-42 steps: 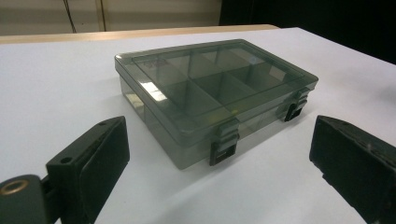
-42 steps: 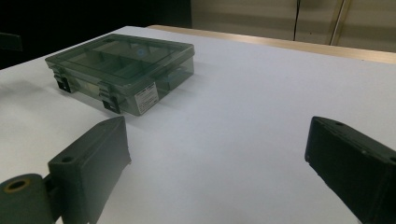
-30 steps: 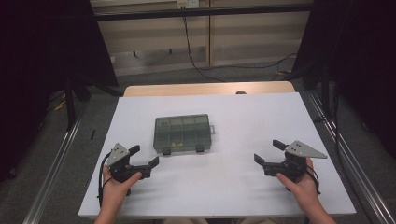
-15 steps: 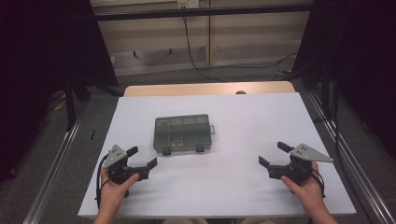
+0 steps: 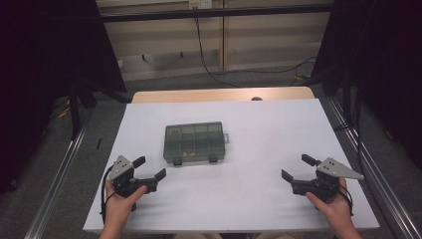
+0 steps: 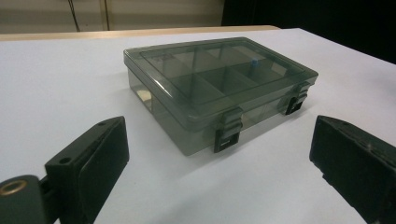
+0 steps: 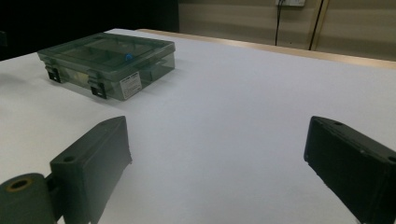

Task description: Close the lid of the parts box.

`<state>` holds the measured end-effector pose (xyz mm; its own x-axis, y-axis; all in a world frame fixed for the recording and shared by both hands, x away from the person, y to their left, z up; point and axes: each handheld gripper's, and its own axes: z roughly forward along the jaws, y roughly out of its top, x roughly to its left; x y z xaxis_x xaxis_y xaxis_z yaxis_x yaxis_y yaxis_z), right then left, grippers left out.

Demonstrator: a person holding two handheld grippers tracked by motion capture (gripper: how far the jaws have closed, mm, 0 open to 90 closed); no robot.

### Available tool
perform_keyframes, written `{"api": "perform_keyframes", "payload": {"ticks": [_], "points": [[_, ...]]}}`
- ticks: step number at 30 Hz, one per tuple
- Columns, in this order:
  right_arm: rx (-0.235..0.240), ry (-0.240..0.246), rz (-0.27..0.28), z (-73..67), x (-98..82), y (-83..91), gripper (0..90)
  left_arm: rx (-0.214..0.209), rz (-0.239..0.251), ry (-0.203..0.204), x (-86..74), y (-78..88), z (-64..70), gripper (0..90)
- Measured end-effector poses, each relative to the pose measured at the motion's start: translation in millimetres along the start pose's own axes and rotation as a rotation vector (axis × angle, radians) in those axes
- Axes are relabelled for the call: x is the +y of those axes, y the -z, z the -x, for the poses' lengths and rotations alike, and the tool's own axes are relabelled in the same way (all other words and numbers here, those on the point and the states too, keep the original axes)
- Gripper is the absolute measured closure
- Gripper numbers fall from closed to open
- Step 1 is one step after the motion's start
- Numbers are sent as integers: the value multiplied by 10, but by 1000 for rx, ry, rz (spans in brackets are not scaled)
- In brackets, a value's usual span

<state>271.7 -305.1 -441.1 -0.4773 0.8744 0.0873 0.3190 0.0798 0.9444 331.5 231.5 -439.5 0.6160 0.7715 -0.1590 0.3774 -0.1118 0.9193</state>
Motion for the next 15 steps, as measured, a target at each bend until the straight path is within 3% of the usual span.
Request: {"api": "perform_keyframes", "payload": {"ticks": [15], "points": [[-7, -8, -5, 21, -28, 7, 62, 10, -2, 7, -39, 13, -23, 47]]}}
